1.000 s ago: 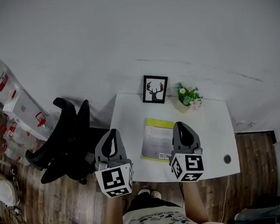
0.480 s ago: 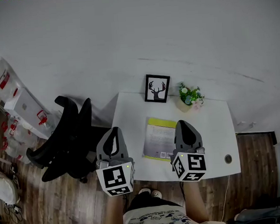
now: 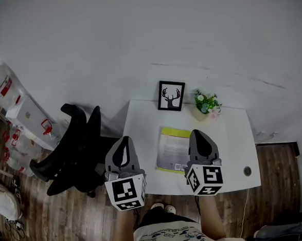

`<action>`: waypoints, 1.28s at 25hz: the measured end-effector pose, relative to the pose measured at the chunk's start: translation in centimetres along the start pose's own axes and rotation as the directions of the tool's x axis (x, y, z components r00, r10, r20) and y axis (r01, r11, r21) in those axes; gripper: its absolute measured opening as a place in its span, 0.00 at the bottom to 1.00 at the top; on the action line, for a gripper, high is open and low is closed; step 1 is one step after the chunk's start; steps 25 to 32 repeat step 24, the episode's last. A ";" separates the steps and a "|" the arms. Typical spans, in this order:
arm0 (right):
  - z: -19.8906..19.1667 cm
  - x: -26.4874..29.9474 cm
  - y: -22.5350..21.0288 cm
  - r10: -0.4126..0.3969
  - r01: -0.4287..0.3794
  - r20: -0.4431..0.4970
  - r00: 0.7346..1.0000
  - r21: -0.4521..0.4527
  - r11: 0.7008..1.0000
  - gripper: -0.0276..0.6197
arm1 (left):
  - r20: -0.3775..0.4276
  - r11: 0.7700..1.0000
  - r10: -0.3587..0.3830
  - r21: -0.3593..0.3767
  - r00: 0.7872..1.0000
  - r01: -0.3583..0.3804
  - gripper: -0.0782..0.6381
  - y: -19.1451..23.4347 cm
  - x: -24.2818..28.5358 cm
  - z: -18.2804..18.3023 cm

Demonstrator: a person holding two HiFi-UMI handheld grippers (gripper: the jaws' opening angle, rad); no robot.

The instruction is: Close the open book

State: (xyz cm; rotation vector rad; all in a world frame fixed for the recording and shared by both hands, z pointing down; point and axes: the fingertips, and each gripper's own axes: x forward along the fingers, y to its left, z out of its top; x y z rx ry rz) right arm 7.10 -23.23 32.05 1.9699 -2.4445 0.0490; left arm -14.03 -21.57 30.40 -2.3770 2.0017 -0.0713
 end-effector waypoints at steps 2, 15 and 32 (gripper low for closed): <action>-0.1 0.0 0.0 0.001 -0.001 -0.003 1.000 -0.002 1.000 0.09 | -0.001 1.000 -0.001 0.000 1.000 0.001 0.15 0.0 0.0 -0.1; -0.2 -0.6 0.4 0.005 -0.005 -0.006 1.000 -0.008 1.000 0.09 | -0.001 1.000 0.003 -0.002 1.000 -0.003 0.15 0.4 -0.7 -0.2; -0.3 -0.9 -0.1 0.003 -0.003 -0.002 1.000 -0.003 1.000 0.09 | -0.003 1.000 0.003 -0.002 1.000 -0.003 0.15 -0.1 -0.6 -0.4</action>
